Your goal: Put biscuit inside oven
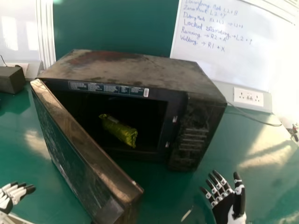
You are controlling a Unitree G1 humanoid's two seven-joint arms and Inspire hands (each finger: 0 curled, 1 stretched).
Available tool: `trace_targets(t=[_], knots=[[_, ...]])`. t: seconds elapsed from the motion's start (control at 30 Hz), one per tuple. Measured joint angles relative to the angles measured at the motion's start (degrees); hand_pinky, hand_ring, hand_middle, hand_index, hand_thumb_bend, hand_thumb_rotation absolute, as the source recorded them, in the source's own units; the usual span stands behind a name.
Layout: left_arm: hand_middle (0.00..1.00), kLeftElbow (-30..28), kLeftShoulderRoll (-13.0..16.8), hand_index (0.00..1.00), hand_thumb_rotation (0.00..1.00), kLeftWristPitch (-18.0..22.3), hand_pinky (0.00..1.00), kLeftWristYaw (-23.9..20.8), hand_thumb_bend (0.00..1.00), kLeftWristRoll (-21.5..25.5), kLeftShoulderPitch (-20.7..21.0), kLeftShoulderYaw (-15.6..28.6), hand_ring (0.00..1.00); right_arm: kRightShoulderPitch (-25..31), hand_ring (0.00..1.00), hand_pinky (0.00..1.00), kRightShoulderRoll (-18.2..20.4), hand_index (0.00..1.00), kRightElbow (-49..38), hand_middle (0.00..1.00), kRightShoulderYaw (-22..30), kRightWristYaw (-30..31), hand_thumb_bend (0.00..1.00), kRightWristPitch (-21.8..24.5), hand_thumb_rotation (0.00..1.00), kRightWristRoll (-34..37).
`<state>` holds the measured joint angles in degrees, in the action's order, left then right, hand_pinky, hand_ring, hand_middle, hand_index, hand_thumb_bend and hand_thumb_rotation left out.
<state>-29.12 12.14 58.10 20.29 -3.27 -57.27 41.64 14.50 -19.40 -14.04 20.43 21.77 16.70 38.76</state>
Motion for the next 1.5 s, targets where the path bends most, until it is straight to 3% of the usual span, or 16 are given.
trace_targets(t=[0.27,0.53,0.9,1.13,1.5], knots=[[1.0,-0.6,6.5,1.0,0.9,-5.2,1.0,0.1,0.8,0.0,5.0,0.5,1.0,0.0,0.97,0.91,0.9,0.89,0.8,0.97,0.1,0.6,0.67,-0.1,1.0,-1.0],[1.0,-3.1,11.1,1.0,0.9,-11.5,1.0,1.4,0.79,0.1,8.1,0.6,1.0,-0.1,0.97,0.94,1.2,0.92,1.3,0.97,0.2,1.8,0.66,-0.2,1.0,-1.2],[1.0,-3.4,16.9,1.0,0.91,-17.9,1.0,4.5,0.78,-0.1,15.9,-1.7,1.0,-0.1,0.94,0.91,1.6,0.91,1.3,0.95,0.2,1.8,0.72,-0.6,1.0,-1.9],[1.0,-2.1,19.7,1.0,0.91,-20.4,1.0,6.1,0.77,-1.0,21.2,-5.0,1.0,-0.2,0.93,0.87,1.8,0.9,1.3,0.94,0.2,2.6,0.73,-1.4,1.0,-2.2],[1.0,-0.1,20.4,1.0,0.9,-22.8,1.0,6.2,0.77,-3.9,29.3,-12.0,1.0,-0.2,0.92,0.83,1.9,0.91,1.4,0.94,0.3,3.1,0.69,-2.1,1.0,-2.5]])
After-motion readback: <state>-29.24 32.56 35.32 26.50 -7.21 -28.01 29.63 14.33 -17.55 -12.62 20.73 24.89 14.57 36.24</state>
